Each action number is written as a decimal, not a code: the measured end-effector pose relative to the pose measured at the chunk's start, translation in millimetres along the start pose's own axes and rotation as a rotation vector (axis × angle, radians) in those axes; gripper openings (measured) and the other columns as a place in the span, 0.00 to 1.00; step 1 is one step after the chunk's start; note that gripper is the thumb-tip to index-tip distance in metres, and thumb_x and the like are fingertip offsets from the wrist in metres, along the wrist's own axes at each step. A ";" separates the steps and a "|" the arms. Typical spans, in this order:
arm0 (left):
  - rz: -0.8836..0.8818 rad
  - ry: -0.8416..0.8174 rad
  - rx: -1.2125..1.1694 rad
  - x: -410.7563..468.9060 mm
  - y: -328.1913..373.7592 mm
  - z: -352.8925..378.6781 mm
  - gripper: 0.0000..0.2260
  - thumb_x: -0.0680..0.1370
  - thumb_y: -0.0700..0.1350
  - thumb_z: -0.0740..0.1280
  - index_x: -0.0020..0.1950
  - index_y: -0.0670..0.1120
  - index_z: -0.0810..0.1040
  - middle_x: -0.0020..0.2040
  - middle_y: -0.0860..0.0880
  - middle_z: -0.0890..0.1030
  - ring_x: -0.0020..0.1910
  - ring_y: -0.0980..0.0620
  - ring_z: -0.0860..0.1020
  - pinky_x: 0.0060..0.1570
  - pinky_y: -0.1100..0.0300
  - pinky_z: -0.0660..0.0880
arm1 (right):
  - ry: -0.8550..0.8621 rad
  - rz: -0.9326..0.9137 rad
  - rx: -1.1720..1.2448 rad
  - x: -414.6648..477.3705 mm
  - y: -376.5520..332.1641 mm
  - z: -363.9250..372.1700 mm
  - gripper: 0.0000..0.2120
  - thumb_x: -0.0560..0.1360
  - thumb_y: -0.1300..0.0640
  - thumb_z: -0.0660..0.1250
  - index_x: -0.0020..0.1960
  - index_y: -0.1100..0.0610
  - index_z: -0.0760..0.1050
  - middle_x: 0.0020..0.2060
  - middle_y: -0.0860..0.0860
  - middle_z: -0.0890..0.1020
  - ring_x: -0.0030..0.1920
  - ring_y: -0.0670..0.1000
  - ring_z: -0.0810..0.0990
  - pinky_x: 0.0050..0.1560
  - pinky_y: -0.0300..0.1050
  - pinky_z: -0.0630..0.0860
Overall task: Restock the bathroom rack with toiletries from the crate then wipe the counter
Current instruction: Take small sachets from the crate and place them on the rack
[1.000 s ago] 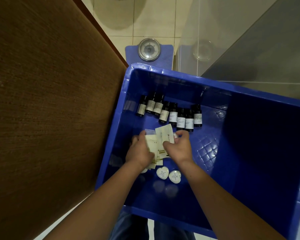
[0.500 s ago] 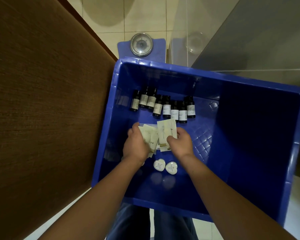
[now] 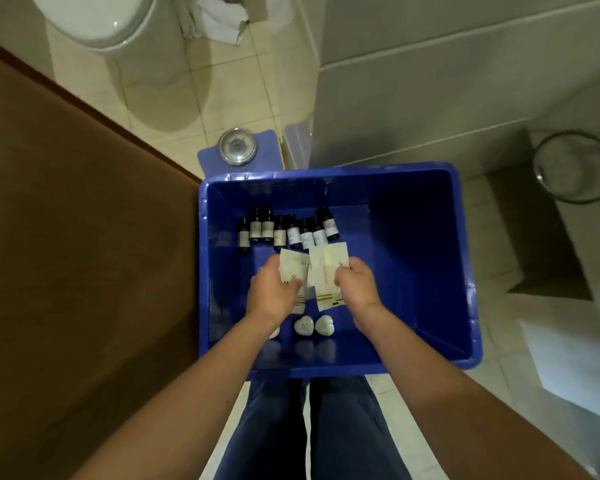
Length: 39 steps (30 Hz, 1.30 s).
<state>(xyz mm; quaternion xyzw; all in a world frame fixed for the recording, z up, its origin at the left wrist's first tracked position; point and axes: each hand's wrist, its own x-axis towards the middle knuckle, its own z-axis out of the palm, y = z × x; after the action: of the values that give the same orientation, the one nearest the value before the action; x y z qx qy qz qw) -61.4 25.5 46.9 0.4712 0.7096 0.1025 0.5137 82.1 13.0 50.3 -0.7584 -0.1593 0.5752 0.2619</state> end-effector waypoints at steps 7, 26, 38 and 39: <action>0.204 -0.163 -0.091 -47.5 82.4 2.5 0.12 0.74 0.38 0.71 0.53 0.53 0.76 0.46 0.56 0.81 0.44 0.62 0.79 0.36 0.73 0.73 | 0.116 -0.091 0.209 -63.5 -37.0 -50.6 0.15 0.74 0.67 0.57 0.58 0.54 0.65 0.42 0.49 0.74 0.37 0.46 0.73 0.25 0.33 0.69; 0.571 -0.583 0.186 -199.5 227.4 137.8 0.06 0.75 0.44 0.72 0.51 0.50 0.81 0.45 0.52 0.84 0.44 0.55 0.83 0.44 0.57 0.81 | 0.359 -0.123 0.680 -215.0 10.2 -267.0 0.08 0.77 0.59 0.63 0.56 0.57 0.72 0.51 0.56 0.81 0.47 0.54 0.83 0.37 0.45 0.82; 0.692 -0.607 0.197 -367.7 245.9 296.5 0.08 0.80 0.46 0.62 0.53 0.42 0.74 0.48 0.45 0.81 0.44 0.49 0.80 0.46 0.51 0.78 | 0.769 -0.268 0.808 -326.9 138.2 -437.6 0.05 0.77 0.63 0.64 0.53 0.59 0.75 0.47 0.57 0.83 0.48 0.57 0.82 0.51 0.57 0.80; 0.710 -0.621 0.197 -382.2 247.1 309.1 0.08 0.81 0.47 0.61 0.53 0.42 0.74 0.48 0.45 0.81 0.45 0.48 0.80 0.47 0.50 0.78 | 0.772 -0.285 0.846 -336.8 148.3 -449.4 0.07 0.77 0.63 0.64 0.54 0.59 0.75 0.48 0.57 0.83 0.47 0.56 0.82 0.47 0.53 0.81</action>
<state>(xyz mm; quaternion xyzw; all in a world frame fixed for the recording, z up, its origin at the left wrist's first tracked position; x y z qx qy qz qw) 343.8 -242.9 304.7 0.7390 0.3245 0.0582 0.5875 405.9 -386.5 320.3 -0.7137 0.0905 0.2301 0.6553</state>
